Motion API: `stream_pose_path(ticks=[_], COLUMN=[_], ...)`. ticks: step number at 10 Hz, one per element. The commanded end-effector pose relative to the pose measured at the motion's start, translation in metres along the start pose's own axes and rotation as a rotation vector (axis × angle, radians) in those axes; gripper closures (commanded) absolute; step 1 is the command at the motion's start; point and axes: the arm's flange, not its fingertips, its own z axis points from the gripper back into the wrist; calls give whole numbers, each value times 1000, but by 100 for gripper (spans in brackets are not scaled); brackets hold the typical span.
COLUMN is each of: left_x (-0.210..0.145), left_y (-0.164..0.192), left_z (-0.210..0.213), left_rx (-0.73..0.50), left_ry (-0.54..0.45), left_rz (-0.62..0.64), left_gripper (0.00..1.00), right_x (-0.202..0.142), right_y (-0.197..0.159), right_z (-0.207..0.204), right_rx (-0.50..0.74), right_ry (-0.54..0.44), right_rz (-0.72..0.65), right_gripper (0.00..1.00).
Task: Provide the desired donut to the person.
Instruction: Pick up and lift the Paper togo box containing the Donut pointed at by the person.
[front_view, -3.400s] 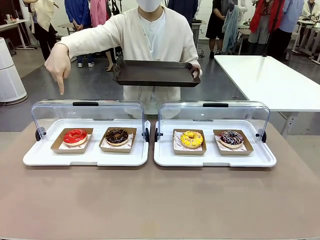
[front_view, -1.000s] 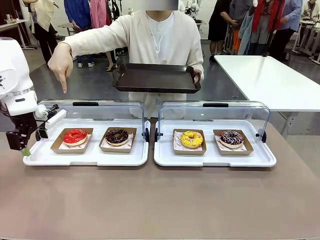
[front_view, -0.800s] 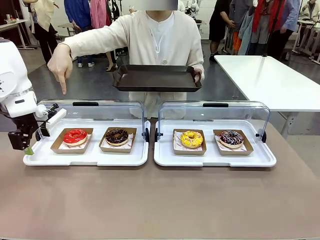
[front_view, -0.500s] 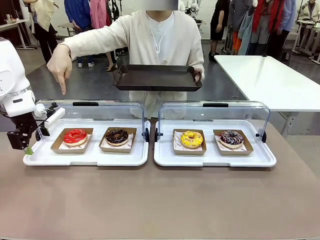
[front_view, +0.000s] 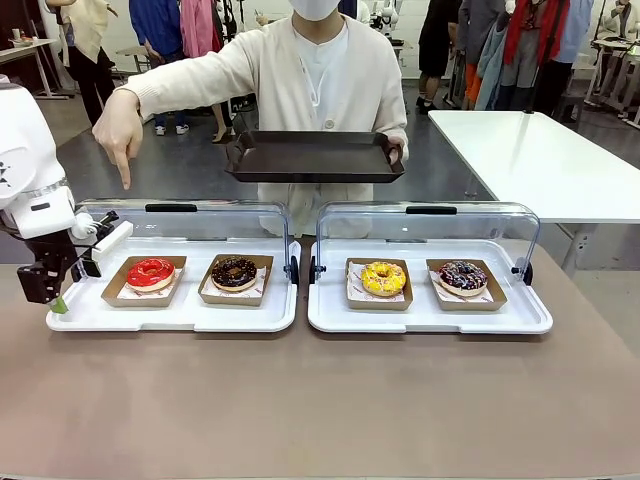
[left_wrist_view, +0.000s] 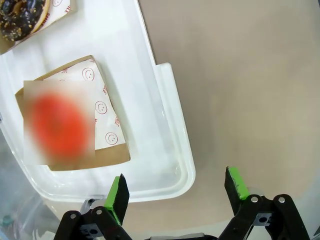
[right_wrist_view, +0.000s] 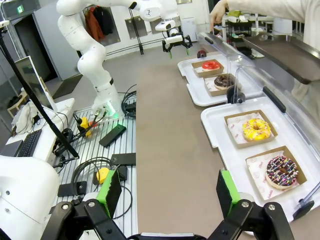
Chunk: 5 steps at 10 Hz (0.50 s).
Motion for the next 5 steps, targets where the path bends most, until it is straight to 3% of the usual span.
stream_pose_path(ticks=[1,5], left_x=[0,-8], left_y=[21,48], left_z=[-20,-47], left_rx=[4,11], left_ry=[15,-11], left_rz=[-16,42], left_gripper=[0,0], right_x=[0,0], right_y=[-1,-1], right_z=[0,0], right_rx=[4,4], right_ry=[-8,-8], right_rz=[6,6], right_gripper=[0,0])
